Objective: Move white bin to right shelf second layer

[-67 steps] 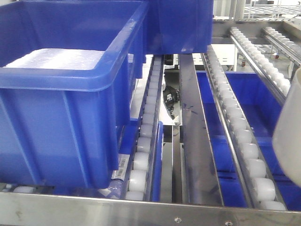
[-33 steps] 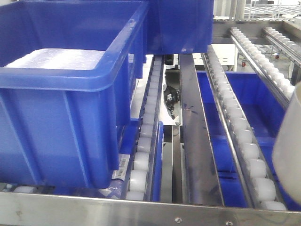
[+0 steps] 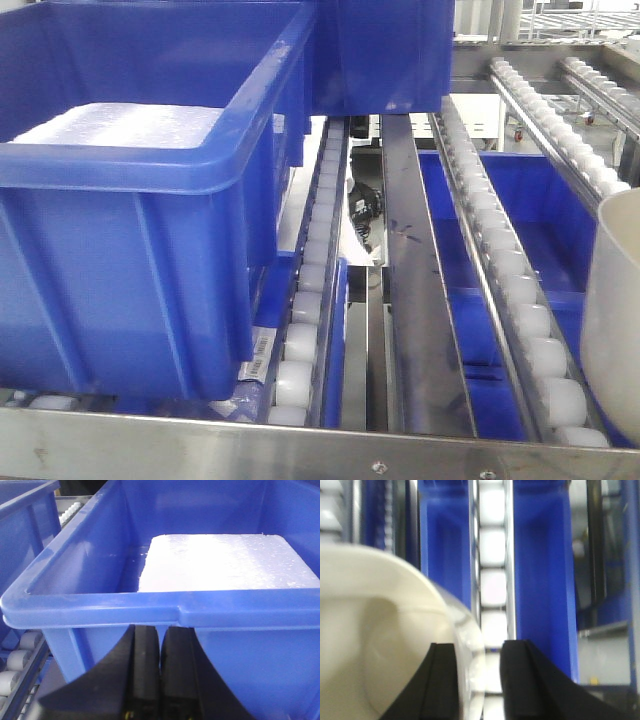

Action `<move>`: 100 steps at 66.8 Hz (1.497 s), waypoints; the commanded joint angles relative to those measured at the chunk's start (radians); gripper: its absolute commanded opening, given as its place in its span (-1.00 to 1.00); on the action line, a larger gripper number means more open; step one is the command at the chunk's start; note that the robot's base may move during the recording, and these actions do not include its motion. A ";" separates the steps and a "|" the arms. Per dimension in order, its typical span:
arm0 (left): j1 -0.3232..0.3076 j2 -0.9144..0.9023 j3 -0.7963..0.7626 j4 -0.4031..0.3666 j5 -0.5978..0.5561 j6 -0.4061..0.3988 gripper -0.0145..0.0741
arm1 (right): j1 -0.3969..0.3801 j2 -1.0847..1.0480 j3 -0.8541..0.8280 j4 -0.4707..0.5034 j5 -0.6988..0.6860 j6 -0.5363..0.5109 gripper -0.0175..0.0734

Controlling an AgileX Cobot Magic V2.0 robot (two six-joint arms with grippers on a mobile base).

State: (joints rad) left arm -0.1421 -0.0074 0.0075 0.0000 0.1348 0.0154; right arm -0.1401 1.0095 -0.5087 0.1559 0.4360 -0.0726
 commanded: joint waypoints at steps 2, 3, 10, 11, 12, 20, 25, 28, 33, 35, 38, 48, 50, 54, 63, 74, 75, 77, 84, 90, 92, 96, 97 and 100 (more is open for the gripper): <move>-0.004 -0.015 0.037 0.000 -0.087 -0.003 -0.48 | -0.001 -0.075 -0.038 0.007 -0.042 -0.007 0.09; -0.004 -0.015 0.037 0.000 -0.087 -0.003 -0.48 | -0.001 -0.085 -0.038 0.007 -0.038 -0.007 0.09; -0.004 -0.015 0.037 0.000 -0.087 -0.003 -0.48 | -0.001 -0.167 -0.033 0.007 -0.022 -0.007 0.01; -0.004 -0.015 0.037 0.000 -0.087 -0.003 -0.48 | -0.001 -0.180 -0.031 0.007 -0.022 -0.007 -0.01; -0.004 -0.015 0.037 0.000 -0.087 -0.003 -0.48 | -0.001 -0.194 -0.029 0.007 -0.022 -0.007 -0.03; -0.004 -0.015 0.037 0.000 -0.087 -0.003 -0.48 | -0.001 -0.312 0.003 0.005 -0.029 -0.007 -0.26; -0.004 -0.015 0.037 0.000 -0.087 -0.003 -0.48 | -0.001 -0.388 0.036 0.004 -0.049 -0.007 -0.41; -0.004 -0.015 0.037 0.000 -0.087 -0.003 -0.48 | -0.001 -0.434 0.060 0.004 -0.072 -0.007 -0.50; -0.004 -0.015 0.037 0.000 -0.087 -0.003 -0.48 | -0.001 -0.502 0.104 0.004 -0.123 -0.007 -0.52; -0.004 -0.015 0.037 0.000 -0.087 -0.003 -0.48 | -0.001 -0.531 0.126 0.004 -0.149 -0.007 -0.52; -0.004 -0.015 0.037 0.000 -0.087 -0.003 -0.48 | -0.001 -0.565 0.155 0.004 -0.209 -0.007 -0.52; -0.004 -0.015 0.037 0.000 -0.087 -0.003 -0.48 | -0.001 -0.687 0.274 0.004 -0.473 -0.007 -0.52; -0.004 -0.015 0.037 0.000 -0.087 -0.003 -0.48 | -0.001 -0.709 0.300 0.004 -0.525 -0.007 -0.52; -0.004 -0.015 0.037 0.000 -0.087 -0.003 -0.48 | -0.001 -0.729 0.330 0.004 -0.575 -0.007 -0.52; -0.004 -0.015 0.037 0.000 -0.087 -0.003 -0.48 | -0.001 -0.732 0.349 0.004 -0.588 -0.007 -0.52; -0.004 -0.015 0.037 0.000 -0.087 -0.003 -0.48 | -0.001 -0.732 0.351 0.004 -0.581 -0.007 -0.52; -0.004 -0.015 0.037 0.000 -0.087 -0.003 -0.48 | -0.001 -0.732 0.351 0.004 -0.581 -0.007 -0.52; -0.004 -0.015 0.037 0.000 -0.087 -0.003 -0.48 | -0.001 -0.732 0.351 0.004 -0.581 -0.007 -0.52; -0.004 -0.015 0.037 0.000 -0.087 -0.003 -0.48 | -0.001 -0.732 0.351 0.004 -0.580 -0.007 -0.52; -0.004 -0.015 0.037 0.000 -0.087 -0.003 -0.48 | -0.001 -0.732 0.352 0.004 -0.579 -0.007 -0.52; -0.004 -0.015 0.037 0.000 -0.087 -0.003 -0.48 | 0.002 -0.732 0.352 0.004 -0.574 -0.007 -0.52; -0.004 -0.015 0.037 0.000 -0.087 -0.003 -0.48 | 0.013 -0.737 0.353 0.004 -0.547 -0.007 -0.52; -0.004 -0.015 0.037 0.000 -0.087 -0.003 -0.48 | 0.017 -0.739 0.353 0.003 -0.537 -0.007 -0.52; -0.004 -0.015 0.037 0.000 -0.087 -0.003 -0.48 | 0.026 -0.744 0.353 0.003 -0.510 -0.007 -0.52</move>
State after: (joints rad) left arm -0.1421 -0.0074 0.0075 0.0000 0.1348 0.0154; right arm -0.1267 0.2655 -0.1272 0.1605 -0.0322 -0.0726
